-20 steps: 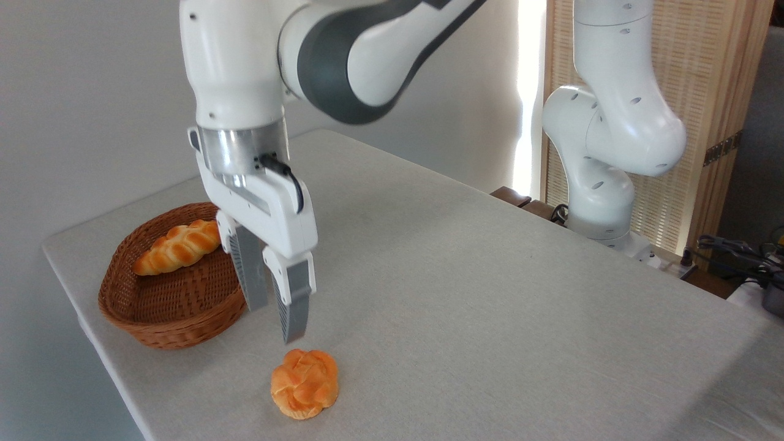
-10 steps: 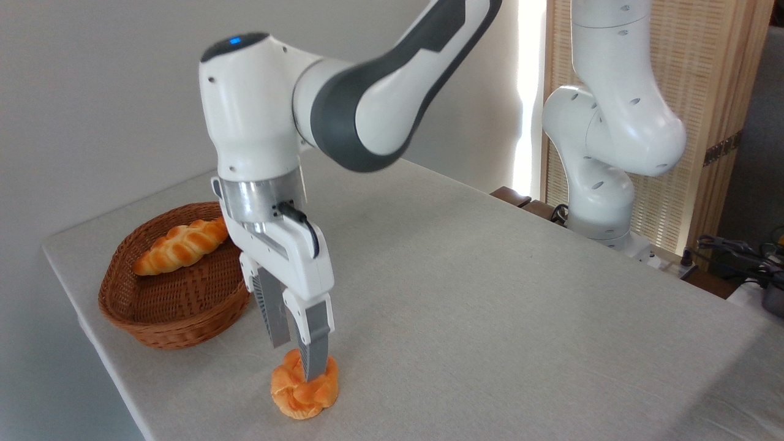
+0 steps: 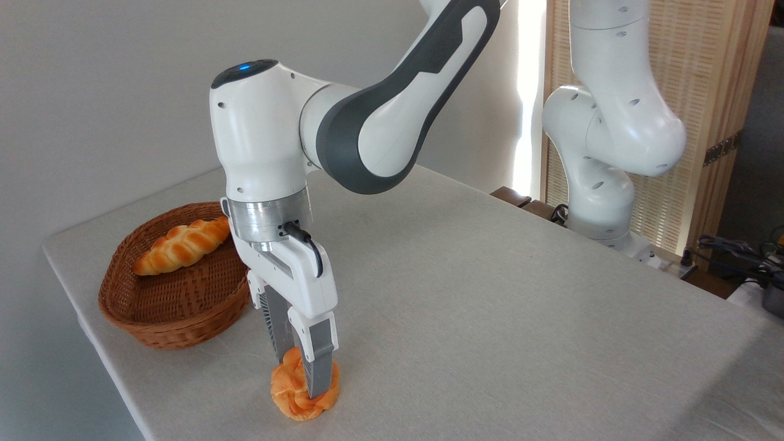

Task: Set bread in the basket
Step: 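Close the gripper around the round golden bun, then lift the bun and carry it over the wicker basket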

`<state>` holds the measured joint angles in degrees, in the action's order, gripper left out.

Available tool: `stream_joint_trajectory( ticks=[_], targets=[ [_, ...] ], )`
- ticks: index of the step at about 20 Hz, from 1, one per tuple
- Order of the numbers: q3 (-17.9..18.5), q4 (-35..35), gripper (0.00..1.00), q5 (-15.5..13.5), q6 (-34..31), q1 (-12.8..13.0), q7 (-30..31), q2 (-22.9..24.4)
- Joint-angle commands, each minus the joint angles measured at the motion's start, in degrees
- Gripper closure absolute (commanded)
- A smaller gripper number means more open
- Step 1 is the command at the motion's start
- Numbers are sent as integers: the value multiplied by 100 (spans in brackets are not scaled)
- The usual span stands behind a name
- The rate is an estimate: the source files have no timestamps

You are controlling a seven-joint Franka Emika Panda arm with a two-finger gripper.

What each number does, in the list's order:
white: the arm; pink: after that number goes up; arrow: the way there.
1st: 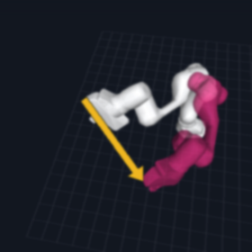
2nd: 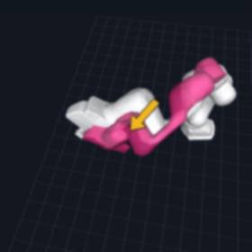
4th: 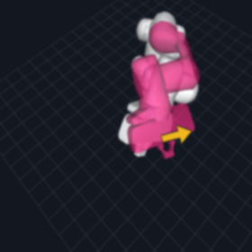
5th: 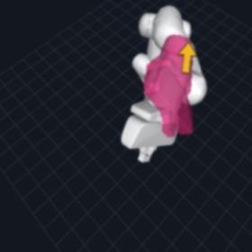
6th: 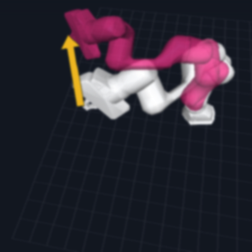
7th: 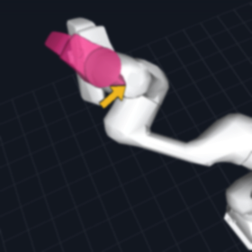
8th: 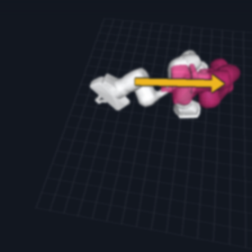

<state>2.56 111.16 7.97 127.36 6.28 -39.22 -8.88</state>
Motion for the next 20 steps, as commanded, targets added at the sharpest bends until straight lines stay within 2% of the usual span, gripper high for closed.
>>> stream_joint_trajectory(
  ticks=[1, 4, 7, 11, 13, 17, 19, 20],
  targets=[
    [60, 37, 82, 82, 70, 40, -95, -52],
    [60, 37, 83, 82, 61, 40, -200, -70],
    [60, 37, 93, 82, 52, 40, -357, -79],
    [95, -24, 97, 64, -96, 49, -437, -44],
    [87, -260, 97, -41, -516, 49, -420, 0],
    [25, -1410, 96, -664, -1851, 75, -376, 44],
    [-27, -1885, 96, -674, -2345, 128, -358, 44],
    [-184, -2053, 95, -691, -2477, 128, -350, 44]
  ],
)
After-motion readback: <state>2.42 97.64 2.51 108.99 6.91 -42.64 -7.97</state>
